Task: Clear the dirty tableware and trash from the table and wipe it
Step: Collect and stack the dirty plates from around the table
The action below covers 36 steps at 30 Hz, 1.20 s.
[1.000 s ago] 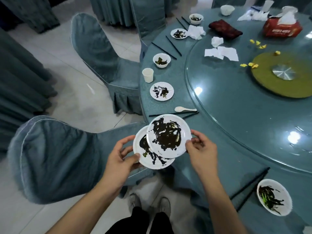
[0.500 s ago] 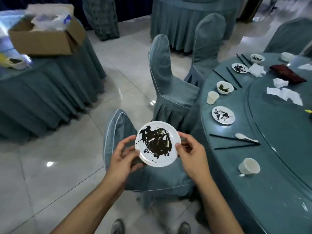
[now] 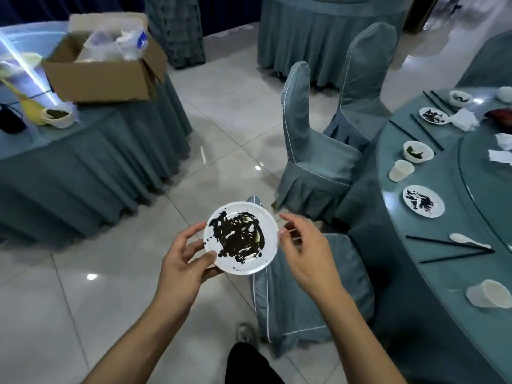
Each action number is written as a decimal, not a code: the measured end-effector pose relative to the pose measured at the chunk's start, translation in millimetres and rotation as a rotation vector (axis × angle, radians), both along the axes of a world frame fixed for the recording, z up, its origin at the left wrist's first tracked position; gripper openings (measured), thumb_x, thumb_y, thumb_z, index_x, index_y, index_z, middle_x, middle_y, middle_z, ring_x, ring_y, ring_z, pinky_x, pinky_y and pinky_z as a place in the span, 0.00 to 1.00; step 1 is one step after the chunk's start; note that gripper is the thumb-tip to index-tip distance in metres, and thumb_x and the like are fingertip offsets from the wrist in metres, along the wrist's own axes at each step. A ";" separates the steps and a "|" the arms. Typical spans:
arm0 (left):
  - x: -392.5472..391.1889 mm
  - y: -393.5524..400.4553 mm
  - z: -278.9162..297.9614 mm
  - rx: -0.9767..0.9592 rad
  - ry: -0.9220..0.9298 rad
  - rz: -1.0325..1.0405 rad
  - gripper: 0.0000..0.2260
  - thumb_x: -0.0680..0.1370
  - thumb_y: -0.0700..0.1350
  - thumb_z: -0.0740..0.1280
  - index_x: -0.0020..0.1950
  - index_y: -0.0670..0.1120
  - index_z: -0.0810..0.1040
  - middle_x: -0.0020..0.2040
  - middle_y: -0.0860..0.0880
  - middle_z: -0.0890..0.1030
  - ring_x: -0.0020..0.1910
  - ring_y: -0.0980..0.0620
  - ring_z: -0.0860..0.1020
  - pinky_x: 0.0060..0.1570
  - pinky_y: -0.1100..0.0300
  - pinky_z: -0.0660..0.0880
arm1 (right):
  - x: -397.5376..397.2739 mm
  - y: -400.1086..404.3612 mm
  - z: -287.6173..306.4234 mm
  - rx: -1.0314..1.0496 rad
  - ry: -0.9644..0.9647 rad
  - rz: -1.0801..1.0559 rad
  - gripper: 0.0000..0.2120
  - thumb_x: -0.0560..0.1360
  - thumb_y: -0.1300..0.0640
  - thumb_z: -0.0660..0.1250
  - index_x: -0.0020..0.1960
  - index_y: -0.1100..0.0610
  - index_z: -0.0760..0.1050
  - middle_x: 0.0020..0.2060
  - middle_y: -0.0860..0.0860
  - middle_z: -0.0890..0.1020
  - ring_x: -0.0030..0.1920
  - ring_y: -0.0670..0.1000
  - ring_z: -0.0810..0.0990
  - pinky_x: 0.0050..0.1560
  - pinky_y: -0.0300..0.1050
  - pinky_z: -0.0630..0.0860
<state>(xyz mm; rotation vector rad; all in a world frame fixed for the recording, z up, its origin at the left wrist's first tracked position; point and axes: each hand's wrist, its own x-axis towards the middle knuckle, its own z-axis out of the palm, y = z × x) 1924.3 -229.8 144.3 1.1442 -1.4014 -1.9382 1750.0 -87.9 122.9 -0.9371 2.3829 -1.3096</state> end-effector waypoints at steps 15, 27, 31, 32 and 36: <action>-161.8 -164.6 -6.5 -0.001 -0.054 -0.242 0.24 0.77 0.26 0.65 0.66 0.49 0.77 0.56 0.44 0.85 0.51 0.45 0.85 0.45 0.53 0.83 | -137.0 -115.6 -45.5 0.338 0.408 -0.268 0.18 0.76 0.50 0.65 0.65 0.50 0.76 0.60 0.50 0.78 0.60 0.55 0.75 0.61 0.55 0.71; -318.6 -273.7 -19.1 0.025 -0.057 -0.577 0.24 0.77 0.27 0.65 0.65 0.52 0.78 0.54 0.44 0.85 0.52 0.45 0.85 0.44 0.54 0.84 | -215.6 -183.4 -57.7 0.530 0.278 -0.601 0.20 0.76 0.49 0.67 0.68 0.48 0.74 0.62 0.50 0.76 0.62 0.55 0.75 0.63 0.55 0.70; -375.7 -310.2 -14.2 0.008 -0.056 -0.737 0.24 0.77 0.27 0.66 0.65 0.52 0.78 0.55 0.45 0.85 0.52 0.46 0.85 0.45 0.52 0.84 | -234.4 -210.6 -51.3 0.569 0.193 -0.774 0.22 0.75 0.50 0.67 0.68 0.49 0.74 0.62 0.50 0.76 0.61 0.56 0.75 0.63 0.56 0.70; -389.1 -314.8 -12.2 0.016 -0.044 -0.773 0.24 0.77 0.26 0.66 0.65 0.51 0.78 0.55 0.45 0.85 0.52 0.46 0.85 0.46 0.51 0.84 | -237.0 -214.0 -50.0 0.580 0.179 -0.809 0.22 0.75 0.50 0.67 0.69 0.49 0.74 0.62 0.50 0.76 0.62 0.56 0.75 0.63 0.56 0.69; -436.8 -319.6 -11.4 0.018 -0.031 -0.899 0.23 0.77 0.27 0.65 0.66 0.50 0.77 0.56 0.45 0.85 0.51 0.47 0.86 0.48 0.51 0.84 | -249.3 -215.2 -49.9 0.626 0.096 -0.929 0.22 0.77 0.48 0.65 0.70 0.47 0.72 0.64 0.48 0.75 0.63 0.55 0.73 0.66 0.54 0.67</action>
